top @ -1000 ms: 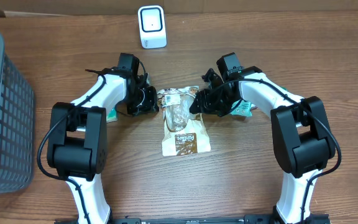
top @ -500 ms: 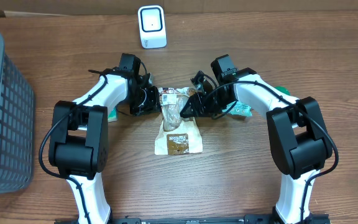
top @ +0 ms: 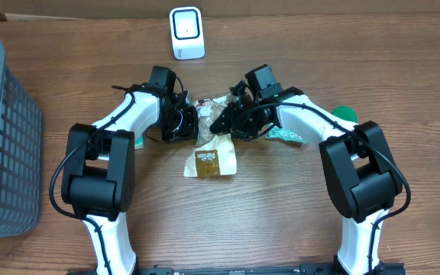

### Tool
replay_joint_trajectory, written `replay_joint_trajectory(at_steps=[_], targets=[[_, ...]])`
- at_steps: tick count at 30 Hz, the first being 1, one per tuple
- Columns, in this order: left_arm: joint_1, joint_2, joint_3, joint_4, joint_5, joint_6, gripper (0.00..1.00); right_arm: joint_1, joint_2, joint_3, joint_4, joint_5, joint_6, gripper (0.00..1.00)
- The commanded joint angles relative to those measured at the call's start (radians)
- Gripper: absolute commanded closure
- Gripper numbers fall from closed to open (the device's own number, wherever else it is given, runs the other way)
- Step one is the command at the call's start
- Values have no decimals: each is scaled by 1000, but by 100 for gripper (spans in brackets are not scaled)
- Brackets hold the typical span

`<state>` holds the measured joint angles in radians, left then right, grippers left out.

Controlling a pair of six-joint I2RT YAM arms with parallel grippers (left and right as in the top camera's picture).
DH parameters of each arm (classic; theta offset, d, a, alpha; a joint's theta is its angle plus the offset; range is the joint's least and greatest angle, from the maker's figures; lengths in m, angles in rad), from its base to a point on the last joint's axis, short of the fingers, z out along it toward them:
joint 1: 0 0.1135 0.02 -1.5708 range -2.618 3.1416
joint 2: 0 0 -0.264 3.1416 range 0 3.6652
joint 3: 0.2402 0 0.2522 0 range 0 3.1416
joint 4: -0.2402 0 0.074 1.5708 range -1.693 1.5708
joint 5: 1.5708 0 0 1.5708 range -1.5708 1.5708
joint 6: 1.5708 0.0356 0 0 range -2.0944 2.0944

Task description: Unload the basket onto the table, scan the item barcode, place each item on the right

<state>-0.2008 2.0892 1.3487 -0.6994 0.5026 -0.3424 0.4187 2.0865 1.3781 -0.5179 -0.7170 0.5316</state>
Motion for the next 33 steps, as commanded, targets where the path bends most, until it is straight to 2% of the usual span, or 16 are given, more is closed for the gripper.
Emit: replay_joint_trajectory(at_steps=[1, 3, 7, 13, 18, 22, 24, 26, 28, 31, 32, 33], targets=[[-9, 47, -7, -5, -12, -16, 96, -10, 3, 4, 7, 21, 49, 82], [-6, 45, -5, -6, -12, -1, 96, -10, 3, 4, 10, 21, 48, 96], [31, 18, 27, -71, -10, 49, 96, -11, 0, 5, -4, 19, 27, 96], [138, -142, 156, -277, -9, 200, 96, -18, -56, 5, -22, -2, -124, 96], [248, -295, 277, -445, 87, 359, 96, -18, -130, 5, -58, -2, -214, 96], [361, -388, 333, -539, 112, 385, 94, -18, -185, 5, -85, -2, -228, 96], [414, -422, 345, -561, 53, 385, 84, -18, -207, 5, -99, 7, -234, 96], [466, -452, 345, -572, -40, 384, 68, -18, -221, 8, -122, 35, -233, 96], [510, -468, 345, -585, -121, 384, 56, -18, -224, 31, -169, 74, -233, 96], [565, -474, 345, -592, -210, 384, 48, -15, -224, 124, -296, 184, -251, 96], [578, -473, 344, -591, -217, 383, 40, -14, -224, 165, -343, 228, -260, 96], [590, -473, 344, -591, -217, 383, 9, -11, -224, 219, -393, 280, -277, 96]])
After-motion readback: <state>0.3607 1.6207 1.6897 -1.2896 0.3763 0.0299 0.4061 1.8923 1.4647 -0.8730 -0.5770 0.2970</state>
